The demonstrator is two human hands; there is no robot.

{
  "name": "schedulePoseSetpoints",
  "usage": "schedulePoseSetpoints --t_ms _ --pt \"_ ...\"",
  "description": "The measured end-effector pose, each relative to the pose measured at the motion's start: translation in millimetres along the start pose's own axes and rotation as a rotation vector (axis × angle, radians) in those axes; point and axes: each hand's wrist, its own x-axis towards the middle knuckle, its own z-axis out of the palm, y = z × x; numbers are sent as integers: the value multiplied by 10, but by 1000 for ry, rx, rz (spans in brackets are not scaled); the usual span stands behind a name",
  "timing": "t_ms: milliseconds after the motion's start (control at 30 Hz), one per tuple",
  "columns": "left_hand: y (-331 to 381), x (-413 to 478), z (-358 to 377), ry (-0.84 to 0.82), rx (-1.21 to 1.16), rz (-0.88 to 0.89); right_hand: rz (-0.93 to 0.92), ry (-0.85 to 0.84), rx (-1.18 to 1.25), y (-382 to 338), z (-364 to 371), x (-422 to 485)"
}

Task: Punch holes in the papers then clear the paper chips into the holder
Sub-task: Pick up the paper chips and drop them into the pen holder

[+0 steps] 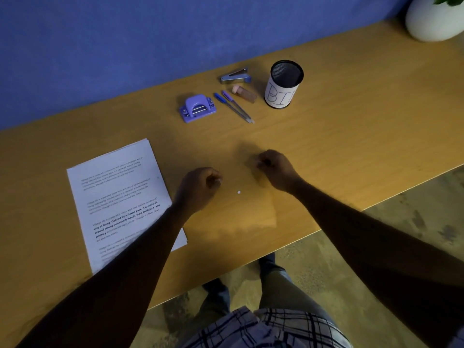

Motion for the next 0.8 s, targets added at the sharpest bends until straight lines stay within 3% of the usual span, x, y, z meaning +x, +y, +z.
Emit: schedulePoseSetpoints --t_ms 200,567,800 --pt "173 38 175 -83 246 160 49 112 262 -164 -464 254" --pt "221 130 212 -136 311 177 101 71 295 13 -492 244" --pt "389 218 264 -285 552 185 140 54 318 127 -481 176"
